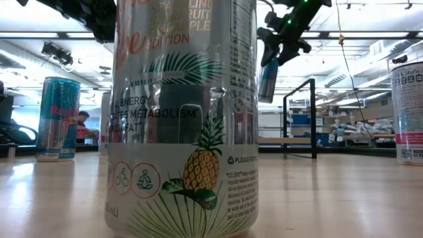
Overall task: Place canned beverage on shelf
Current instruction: Put the right blue soda can on the shelf
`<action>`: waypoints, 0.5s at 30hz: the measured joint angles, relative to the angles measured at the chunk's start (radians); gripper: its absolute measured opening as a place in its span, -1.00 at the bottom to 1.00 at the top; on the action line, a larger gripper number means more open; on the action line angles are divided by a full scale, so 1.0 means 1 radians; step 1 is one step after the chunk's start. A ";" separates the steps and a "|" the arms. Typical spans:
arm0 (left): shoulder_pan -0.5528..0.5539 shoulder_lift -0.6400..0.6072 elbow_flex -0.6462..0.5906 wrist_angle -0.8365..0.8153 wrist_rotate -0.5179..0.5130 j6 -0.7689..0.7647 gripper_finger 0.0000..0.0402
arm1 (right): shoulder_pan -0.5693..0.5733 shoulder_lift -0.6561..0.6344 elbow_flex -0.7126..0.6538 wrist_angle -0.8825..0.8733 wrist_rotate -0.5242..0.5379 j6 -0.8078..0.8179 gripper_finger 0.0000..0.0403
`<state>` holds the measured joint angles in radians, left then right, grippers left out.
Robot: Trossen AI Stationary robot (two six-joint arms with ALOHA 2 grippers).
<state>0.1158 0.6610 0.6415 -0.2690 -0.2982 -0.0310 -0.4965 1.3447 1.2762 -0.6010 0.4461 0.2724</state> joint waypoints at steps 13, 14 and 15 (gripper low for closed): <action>0.000 0.000 0.000 -0.023 0.000 -0.036 0.58 | 0.018 0.067 0.000 -0.078 0.019 0.222 0.23; 0.000 0.000 0.000 -0.023 0.000 -0.036 0.58 | 0.022 0.074 0.000 -0.086 0.035 0.235 0.23; 0.000 0.000 0.000 -0.021 0.000 -0.036 0.58 | 0.023 0.078 0.000 -0.087 0.046 0.248 0.23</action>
<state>0.1158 0.6609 0.6411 -0.2902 -0.2985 -0.0669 -0.4732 1.4229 1.2758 -0.6882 0.4921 0.5200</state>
